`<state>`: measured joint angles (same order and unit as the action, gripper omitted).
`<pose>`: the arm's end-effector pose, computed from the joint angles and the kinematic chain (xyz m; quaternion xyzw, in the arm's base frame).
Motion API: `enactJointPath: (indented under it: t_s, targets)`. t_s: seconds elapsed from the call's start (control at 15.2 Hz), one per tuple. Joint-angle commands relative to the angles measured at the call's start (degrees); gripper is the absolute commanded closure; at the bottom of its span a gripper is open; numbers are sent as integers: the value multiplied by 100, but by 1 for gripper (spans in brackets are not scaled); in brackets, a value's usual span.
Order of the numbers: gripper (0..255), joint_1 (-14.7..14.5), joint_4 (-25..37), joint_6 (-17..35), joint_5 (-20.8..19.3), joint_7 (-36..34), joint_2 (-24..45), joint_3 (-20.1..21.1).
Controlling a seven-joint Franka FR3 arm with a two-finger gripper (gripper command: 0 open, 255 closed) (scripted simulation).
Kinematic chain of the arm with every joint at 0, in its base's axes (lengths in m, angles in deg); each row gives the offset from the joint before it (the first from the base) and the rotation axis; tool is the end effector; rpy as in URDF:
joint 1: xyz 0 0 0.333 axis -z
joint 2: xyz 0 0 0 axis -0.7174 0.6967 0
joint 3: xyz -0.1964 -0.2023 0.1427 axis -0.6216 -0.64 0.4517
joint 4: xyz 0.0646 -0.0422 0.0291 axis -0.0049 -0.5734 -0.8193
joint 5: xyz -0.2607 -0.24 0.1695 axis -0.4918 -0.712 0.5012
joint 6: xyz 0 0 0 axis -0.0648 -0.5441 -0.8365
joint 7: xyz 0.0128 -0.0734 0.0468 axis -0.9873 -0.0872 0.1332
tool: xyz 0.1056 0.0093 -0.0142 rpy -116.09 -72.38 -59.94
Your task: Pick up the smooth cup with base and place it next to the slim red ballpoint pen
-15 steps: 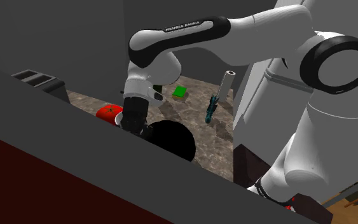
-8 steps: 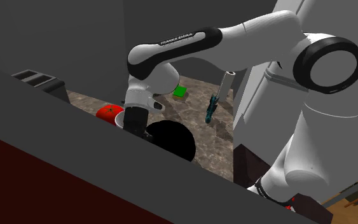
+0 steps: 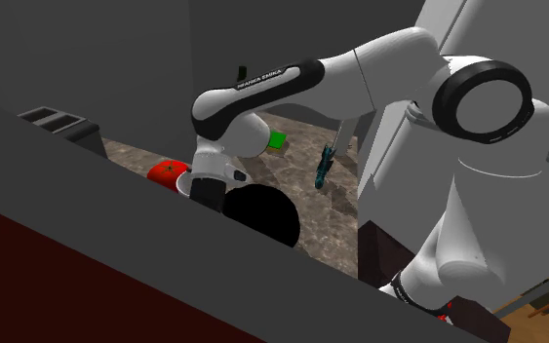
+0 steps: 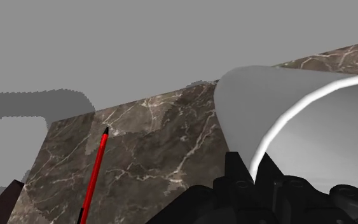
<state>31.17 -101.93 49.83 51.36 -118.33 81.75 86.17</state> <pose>0.4451 0.3685 0.3284 -0.7494 0.4708 0.4622 0.0563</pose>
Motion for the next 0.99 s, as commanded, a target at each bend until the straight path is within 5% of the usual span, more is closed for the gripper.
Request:
enactJointPath:
  t_s: [0.0,0.66,0.73,0.92]
  targets:
    - [255,-22,-82,113,10,93,71,5]
    - [255,-63,-113,232,11,198,197,-24]
    - [0,-52,-92,200,3,185,187,-30]
    - [0,-74,-25,204,-1,144,227,-20]
